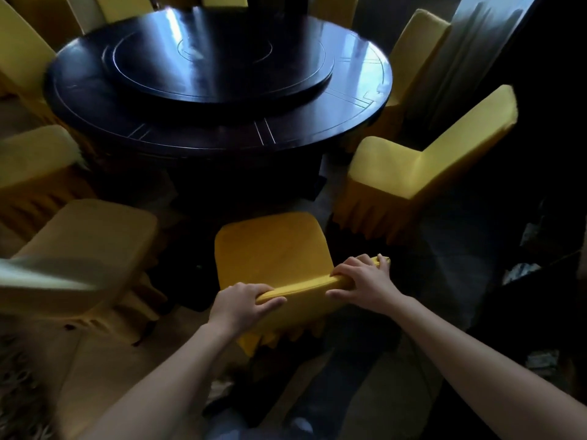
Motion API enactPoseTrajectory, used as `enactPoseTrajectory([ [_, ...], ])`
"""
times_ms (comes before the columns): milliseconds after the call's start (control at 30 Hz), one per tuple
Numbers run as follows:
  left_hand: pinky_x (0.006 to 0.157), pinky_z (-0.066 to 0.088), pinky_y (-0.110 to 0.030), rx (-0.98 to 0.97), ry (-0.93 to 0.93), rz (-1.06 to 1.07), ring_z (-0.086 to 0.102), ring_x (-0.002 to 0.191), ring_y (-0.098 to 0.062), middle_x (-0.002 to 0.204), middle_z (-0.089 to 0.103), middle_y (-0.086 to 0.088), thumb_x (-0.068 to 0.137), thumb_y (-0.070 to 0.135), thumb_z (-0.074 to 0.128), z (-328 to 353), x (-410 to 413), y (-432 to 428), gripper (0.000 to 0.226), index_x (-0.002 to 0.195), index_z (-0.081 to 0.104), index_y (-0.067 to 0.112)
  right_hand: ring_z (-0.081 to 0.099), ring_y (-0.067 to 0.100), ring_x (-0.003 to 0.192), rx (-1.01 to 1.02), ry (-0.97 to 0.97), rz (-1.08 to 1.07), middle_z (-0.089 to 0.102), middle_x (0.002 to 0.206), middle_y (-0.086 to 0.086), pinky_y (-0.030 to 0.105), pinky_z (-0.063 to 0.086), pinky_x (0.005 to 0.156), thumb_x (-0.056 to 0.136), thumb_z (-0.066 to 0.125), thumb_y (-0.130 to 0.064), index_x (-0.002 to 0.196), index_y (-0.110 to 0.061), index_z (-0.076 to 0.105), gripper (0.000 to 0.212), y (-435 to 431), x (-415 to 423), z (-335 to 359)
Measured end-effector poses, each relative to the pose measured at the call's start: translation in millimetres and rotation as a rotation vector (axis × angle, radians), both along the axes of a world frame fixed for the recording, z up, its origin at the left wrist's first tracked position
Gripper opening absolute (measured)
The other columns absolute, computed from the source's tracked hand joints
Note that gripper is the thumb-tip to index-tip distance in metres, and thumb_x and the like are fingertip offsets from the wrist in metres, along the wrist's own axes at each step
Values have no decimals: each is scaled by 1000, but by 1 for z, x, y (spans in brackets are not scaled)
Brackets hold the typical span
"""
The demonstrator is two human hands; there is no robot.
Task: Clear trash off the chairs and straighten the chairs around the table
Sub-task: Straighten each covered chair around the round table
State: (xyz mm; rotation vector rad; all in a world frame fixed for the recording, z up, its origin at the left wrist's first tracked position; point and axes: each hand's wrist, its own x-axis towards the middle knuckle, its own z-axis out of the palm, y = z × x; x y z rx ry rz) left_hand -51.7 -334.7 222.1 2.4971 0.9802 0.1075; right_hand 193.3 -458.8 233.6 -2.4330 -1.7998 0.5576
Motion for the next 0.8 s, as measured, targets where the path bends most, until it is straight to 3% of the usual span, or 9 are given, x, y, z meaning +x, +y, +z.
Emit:
enactPoseTrajectory([
  [300,64,55,-17,-7,-36,-1,65,77,-2,97,71,13,57,95,24,-5,10,29,95,111,67,30,36,13,125,48,-47,31,51,121,-15,53,9,111,52,13,-92,114,-43,56,90,28,16,-6],
  [367,62,56,-18,-28,-40,-11,66,76,-3,96,71,12,57,96,23,-5,14,32,96,110,67,29,35,14,126,44,-36,23,52,121,-15,54,9,111,57,20,-90,114,-43,57,83,30,21,-4],
  [467,61,57,-19,-64,-29,-70,65,75,-3,95,71,10,61,93,28,-8,30,30,90,109,67,28,34,15,128,-11,-18,18,51,122,-14,53,8,111,71,45,-79,113,-42,58,58,33,42,0],
  [567,59,54,-17,-4,-37,-93,64,71,-2,90,70,12,69,85,35,-12,49,30,74,105,67,29,34,15,127,-47,-22,23,51,122,-14,50,9,112,70,48,-78,113,-43,58,56,38,65,0],
  [733,57,52,-18,-10,-68,-107,62,67,-5,84,69,9,74,81,35,-15,74,31,69,101,68,26,38,12,119,-11,-43,37,52,117,-16,45,16,111,47,11,-100,109,-42,59,98,47,94,3],
  [800,57,51,-18,-6,-57,-105,61,67,-5,83,69,9,74,81,34,-17,77,30,68,99,67,26,40,11,116,21,-47,37,53,114,-16,45,19,109,43,4,-102,107,-40,61,105,46,98,0],
])
